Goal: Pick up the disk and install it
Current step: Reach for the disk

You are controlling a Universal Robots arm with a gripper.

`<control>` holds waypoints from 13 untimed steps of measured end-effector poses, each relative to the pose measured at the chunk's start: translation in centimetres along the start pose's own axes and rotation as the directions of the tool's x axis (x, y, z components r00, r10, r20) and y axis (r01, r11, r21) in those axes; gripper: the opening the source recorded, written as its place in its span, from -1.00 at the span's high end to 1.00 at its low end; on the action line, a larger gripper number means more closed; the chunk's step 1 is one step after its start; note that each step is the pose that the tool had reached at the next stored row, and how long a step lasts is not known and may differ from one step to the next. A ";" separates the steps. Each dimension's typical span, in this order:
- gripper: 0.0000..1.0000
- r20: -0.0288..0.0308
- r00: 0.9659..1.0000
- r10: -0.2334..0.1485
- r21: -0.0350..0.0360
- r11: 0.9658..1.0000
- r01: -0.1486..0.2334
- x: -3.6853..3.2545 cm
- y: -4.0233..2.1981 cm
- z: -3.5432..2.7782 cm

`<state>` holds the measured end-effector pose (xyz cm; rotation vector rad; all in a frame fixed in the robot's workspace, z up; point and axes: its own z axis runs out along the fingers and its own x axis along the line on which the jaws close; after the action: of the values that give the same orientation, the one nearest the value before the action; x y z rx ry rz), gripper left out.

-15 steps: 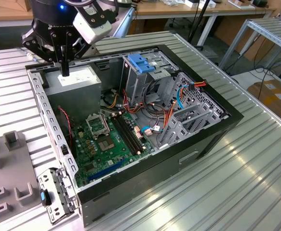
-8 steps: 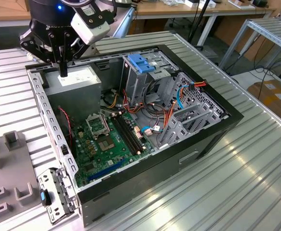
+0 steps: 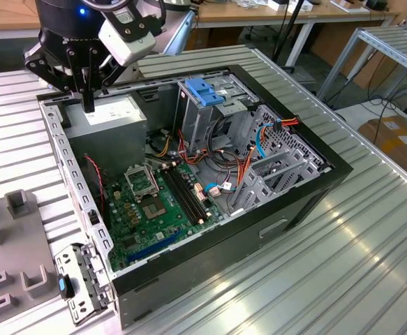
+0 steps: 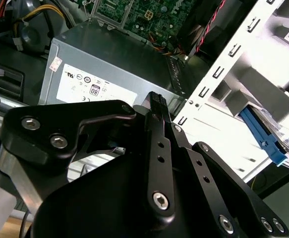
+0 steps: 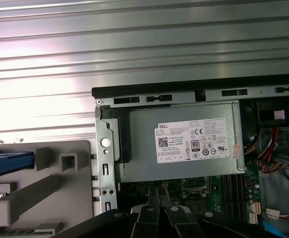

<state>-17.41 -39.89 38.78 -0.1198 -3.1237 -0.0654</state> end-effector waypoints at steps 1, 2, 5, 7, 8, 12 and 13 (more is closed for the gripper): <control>0.79 0.000 1.000 0.000 0.000 1.000 0.000 0.03 0.00 0.01; 0.79 -0.001 1.000 0.000 0.000 1.000 0.000 0.06 0.00 0.01; 0.79 -0.002 1.000 0.000 0.000 1.000 0.000 0.16 -0.02 0.03; 0.79 -0.003 1.000 0.000 0.000 1.000 0.000 0.22 -0.02 0.04; 0.79 -0.003 1.000 0.000 0.000 1.000 0.000 0.25 -0.02 0.05; 0.79 -0.005 1.000 0.000 0.000 1.000 0.000 0.39 -0.03 0.07; 0.79 -0.005 1.000 0.000 0.000 1.000 0.000 0.42 -0.04 0.08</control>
<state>-17.83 -39.89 38.71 -0.1197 -3.1183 -0.0649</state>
